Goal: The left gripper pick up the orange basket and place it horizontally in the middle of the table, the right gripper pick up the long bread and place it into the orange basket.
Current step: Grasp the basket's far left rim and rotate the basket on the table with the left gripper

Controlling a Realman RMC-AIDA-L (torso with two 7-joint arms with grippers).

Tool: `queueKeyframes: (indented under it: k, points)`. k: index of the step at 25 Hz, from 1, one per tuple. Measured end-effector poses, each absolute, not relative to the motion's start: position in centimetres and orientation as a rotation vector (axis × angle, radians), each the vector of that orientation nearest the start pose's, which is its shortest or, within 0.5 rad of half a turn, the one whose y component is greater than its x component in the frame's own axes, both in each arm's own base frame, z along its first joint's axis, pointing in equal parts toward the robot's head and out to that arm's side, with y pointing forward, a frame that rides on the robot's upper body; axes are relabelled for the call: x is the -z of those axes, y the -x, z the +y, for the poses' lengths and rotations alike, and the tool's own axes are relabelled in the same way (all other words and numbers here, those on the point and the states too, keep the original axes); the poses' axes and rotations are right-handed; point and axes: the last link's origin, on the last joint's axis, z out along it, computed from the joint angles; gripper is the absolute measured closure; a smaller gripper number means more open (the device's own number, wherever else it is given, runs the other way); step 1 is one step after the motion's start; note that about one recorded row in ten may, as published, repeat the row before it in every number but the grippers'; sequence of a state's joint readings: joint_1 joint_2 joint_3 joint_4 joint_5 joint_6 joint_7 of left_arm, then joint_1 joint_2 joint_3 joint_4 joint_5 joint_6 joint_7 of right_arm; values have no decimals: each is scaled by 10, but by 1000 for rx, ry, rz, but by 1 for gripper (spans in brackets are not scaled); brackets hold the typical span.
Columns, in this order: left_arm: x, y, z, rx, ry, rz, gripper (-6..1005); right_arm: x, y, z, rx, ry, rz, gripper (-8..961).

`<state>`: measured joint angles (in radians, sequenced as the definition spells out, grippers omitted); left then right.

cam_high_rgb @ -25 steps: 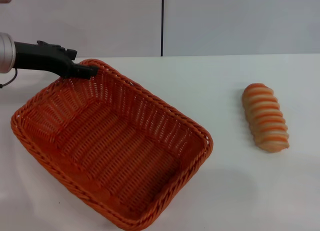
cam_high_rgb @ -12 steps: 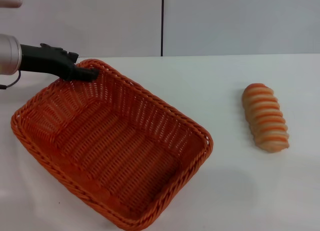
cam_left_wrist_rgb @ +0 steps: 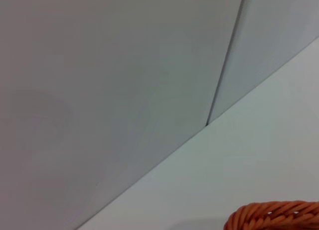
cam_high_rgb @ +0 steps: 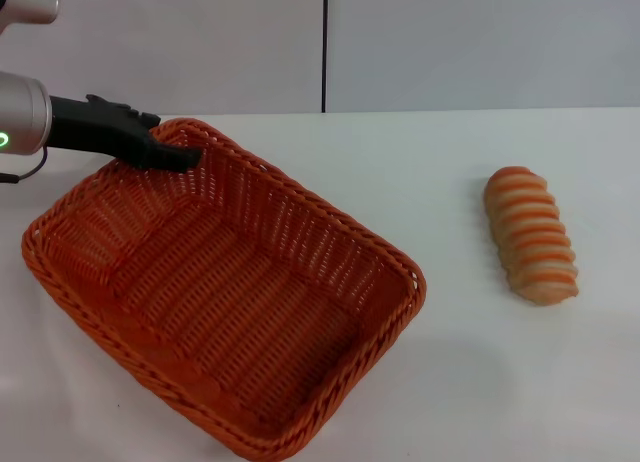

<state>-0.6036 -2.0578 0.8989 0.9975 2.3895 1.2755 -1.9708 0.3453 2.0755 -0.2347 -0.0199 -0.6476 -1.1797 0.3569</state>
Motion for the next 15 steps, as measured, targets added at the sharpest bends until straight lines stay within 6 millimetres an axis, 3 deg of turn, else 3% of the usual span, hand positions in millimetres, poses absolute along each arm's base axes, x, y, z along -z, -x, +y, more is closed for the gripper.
queueKeyframes:
  k: [11,13,15]
  points:
    - [-39,257,396,14,2484,-823,325,-67,-433,267,-656,925,844,408]
    - [-38,256,395,12,2494,-823,558,-67,-433,267,-655,925,845,408]
    - [-38,256,395,12,2498,-822,633,-67,-433,266,-655,925,845,408]
